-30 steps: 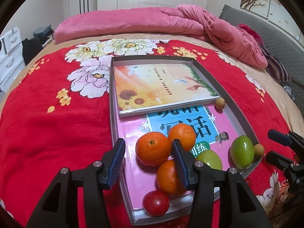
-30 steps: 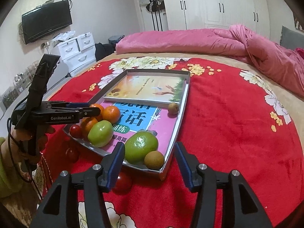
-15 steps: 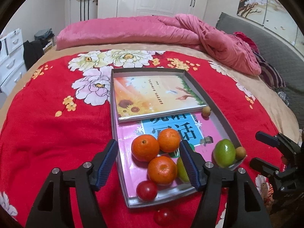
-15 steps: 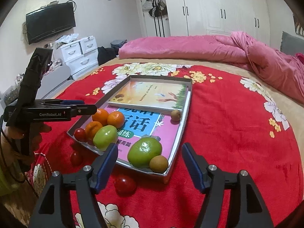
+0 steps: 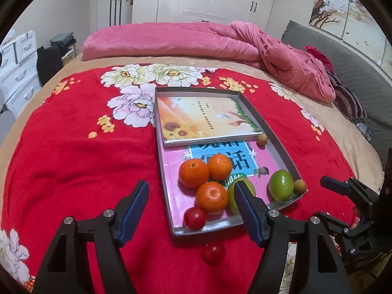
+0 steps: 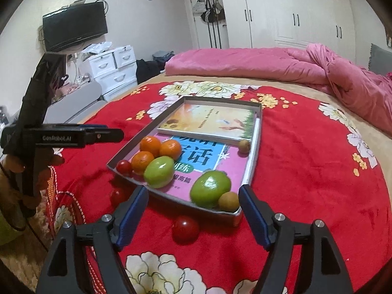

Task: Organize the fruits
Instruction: 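Withdraw both open tools toward the cherry tomatoes on the bedspread, then grasp a cherry tomato with right tool while left tool grasps another cherry tomato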

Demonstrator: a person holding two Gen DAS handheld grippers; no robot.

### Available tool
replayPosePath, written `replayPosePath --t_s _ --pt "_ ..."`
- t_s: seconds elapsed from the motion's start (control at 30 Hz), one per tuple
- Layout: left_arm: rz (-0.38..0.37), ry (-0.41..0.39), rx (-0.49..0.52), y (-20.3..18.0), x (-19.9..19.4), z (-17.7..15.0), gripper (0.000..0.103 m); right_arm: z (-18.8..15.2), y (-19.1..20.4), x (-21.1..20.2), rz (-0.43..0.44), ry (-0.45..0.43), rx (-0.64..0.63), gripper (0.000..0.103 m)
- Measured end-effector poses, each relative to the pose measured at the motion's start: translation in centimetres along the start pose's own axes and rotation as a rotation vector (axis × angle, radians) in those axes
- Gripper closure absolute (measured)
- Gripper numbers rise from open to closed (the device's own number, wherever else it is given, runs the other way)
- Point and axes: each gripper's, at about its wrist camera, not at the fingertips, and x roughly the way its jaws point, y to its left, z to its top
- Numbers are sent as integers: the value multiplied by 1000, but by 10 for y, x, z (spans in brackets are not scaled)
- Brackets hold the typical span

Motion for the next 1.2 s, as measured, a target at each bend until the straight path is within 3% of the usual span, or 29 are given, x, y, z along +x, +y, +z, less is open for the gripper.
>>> replayPosePath --t_s 0.47,0.87,1.1,1.17,1.2 --pt "-9 121 -35 -5 3 -37 26 -8 16 3 35 52 7 27" --pt "-31 189 -10 -16 15 -55 26 -22 14 24 31 161 22 28" --pt "-46 228 -11 -18 27 -62 26 -30 12 44 7 230 21 48" --pt "-50 235 -10 -18 31 -64 31 -32 11 48 14 244 32 53" --pt "-54 242 -12 -18 33 -65 38 -33 10 51 16 253 38 56"
